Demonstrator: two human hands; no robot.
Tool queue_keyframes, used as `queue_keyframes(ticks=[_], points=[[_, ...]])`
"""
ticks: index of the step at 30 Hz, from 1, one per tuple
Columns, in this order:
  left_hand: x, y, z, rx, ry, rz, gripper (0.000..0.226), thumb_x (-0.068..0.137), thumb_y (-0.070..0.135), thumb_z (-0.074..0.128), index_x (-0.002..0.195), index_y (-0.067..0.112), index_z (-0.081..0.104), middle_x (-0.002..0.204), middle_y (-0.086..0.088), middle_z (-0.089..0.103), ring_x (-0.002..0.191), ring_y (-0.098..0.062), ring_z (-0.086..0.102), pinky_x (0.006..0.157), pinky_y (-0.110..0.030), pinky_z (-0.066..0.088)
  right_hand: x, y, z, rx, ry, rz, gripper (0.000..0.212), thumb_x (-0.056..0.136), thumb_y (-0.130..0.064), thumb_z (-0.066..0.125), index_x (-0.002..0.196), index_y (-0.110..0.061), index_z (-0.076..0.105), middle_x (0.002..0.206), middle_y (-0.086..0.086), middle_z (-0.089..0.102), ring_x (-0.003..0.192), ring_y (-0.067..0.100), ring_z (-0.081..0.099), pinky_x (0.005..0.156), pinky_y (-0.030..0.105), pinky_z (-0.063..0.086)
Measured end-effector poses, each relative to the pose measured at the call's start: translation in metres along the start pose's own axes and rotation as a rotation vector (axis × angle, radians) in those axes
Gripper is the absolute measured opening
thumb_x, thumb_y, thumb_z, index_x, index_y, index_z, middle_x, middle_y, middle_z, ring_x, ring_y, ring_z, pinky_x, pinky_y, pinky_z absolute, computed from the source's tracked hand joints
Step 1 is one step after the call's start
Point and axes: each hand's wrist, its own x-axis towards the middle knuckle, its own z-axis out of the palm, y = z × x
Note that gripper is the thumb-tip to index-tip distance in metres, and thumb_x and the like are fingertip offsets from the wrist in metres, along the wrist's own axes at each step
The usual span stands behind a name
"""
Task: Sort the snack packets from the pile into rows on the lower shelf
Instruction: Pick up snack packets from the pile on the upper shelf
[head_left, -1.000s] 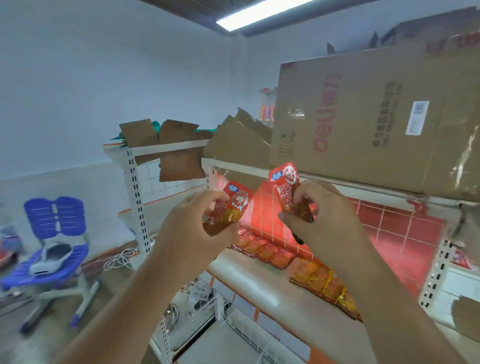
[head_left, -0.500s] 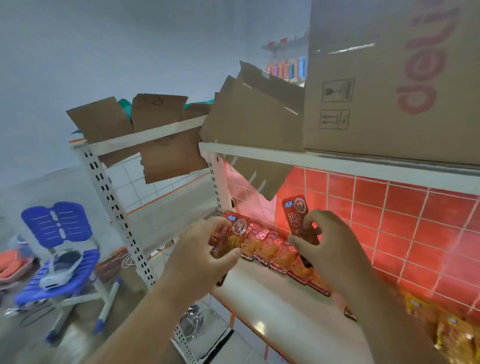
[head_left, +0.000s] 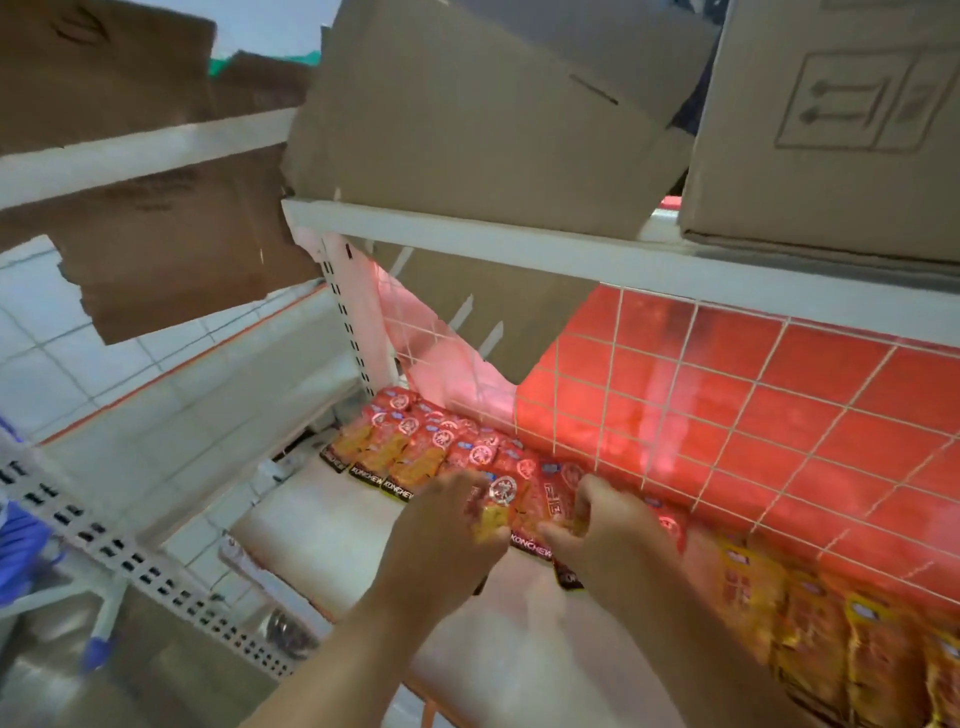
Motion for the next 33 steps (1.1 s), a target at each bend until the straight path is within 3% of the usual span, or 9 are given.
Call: queue_keyframes(ticks=[4,7,10,12,15,18,22,27,33], points=[[0.030,-0.018,0.028,0.030,0.026,0.098,0.052,0.078,0.056,0.068,0.120,0.027,0.066,0.100,0.004,0.063,0.089,-0.018,0.064,0.081,-0.036,0.057,0.006,0.001,0.036,-0.077,-0.030,0.132,0.055,0.079,-0.072,0.059,0.119,-0.035,0.055,0.100,-0.009,0.067,0.093,0.016,0.063,0.081,0.032,0.051],[0.053,-0.030,0.042,0.033,-0.012,0.161,0.058,0.079,0.059,0.058,0.128,0.029,0.062,0.110,0.000,0.062,0.097,-0.025,0.063,0.080,-0.039,0.056,0.011,-0.005,0.052,-0.114,-0.006,0.208,0.061,0.084,-0.069,0.056,0.134,-0.035,0.048,0.122,-0.001,0.062,0.113,0.023,0.061,0.094,0.036,0.051],[0.073,-0.040,0.052,0.126,-0.066,0.236,0.057,0.079,0.054,0.066,0.130,0.029,0.061,0.115,-0.001,0.061,0.101,-0.028,0.063,0.080,-0.038,0.053,0.016,-0.017,0.059,-0.105,0.003,0.302,0.063,0.084,-0.058,0.061,0.140,-0.035,0.044,0.130,0.001,0.057,0.120,0.026,0.058,0.098,0.037,0.050],[0.081,-0.044,0.055,0.123,-0.056,0.287,0.044,0.082,0.044,0.071,0.122,0.026,0.067,0.110,-0.005,0.063,0.093,-0.033,0.066,0.073,-0.039,0.053,0.021,-0.026,0.064,-0.152,0.017,0.354,0.060,0.088,-0.062,0.055,0.139,-0.034,0.045,0.132,0.004,0.055,0.122,0.028,0.057,0.099,0.038,0.049],[0.084,-0.055,0.057,0.108,0.102,0.482,0.013,0.079,0.024,0.073,0.091,0.022,0.069,0.087,-0.003,0.058,0.075,-0.033,0.061,0.056,-0.040,0.047,0.028,-0.037,0.074,-0.206,0.034,0.418,0.059,0.090,-0.061,0.052,0.139,-0.029,0.044,0.134,0.007,0.054,0.122,0.031,0.056,0.100,0.037,0.047],[0.083,-0.085,0.059,0.083,0.198,0.725,0.020,0.077,0.031,0.071,0.097,0.025,0.070,0.104,0.000,0.060,0.090,-0.030,0.055,0.069,-0.041,0.045,0.037,-0.045,0.088,-0.249,0.040,0.447,0.064,0.091,-0.056,0.054,0.145,-0.024,0.039,0.140,0.008,0.049,0.128,0.032,0.050,0.106,0.037,0.043],[0.077,-0.106,0.062,0.032,0.056,0.730,0.040,0.077,0.040,0.068,0.116,0.032,0.071,0.130,0.004,0.062,0.109,-0.031,0.054,0.087,-0.048,0.043,0.043,-0.053,0.103,-0.291,0.034,0.510,0.068,0.092,-0.058,0.054,0.147,-0.022,0.033,0.143,0.011,0.043,0.130,0.034,0.049,0.103,0.041,0.045],[0.079,-0.103,0.060,0.056,-0.081,0.708,0.040,0.074,0.044,0.068,0.113,0.035,0.068,0.132,0.013,0.059,0.108,-0.026,0.054,0.086,-0.046,0.037,0.043,-0.054,0.111,-0.296,0.070,0.587,0.068,0.091,-0.052,0.060,0.146,-0.023,0.036,0.143,0.011,0.043,0.127,0.033,0.051,0.098,0.040,0.049],[0.080,-0.105,0.063,0.049,-0.106,0.679,0.038,0.074,0.048,0.066,0.110,0.037,0.064,0.128,0.013,0.057,0.107,-0.025,0.051,0.085,-0.046,0.034,0.049,-0.057,0.109,-0.286,0.090,0.638,0.057,0.092,-0.045,0.063,0.140,-0.022,0.043,0.136,0.010,0.046,0.124,0.032,0.053,0.096,0.039,0.049]])
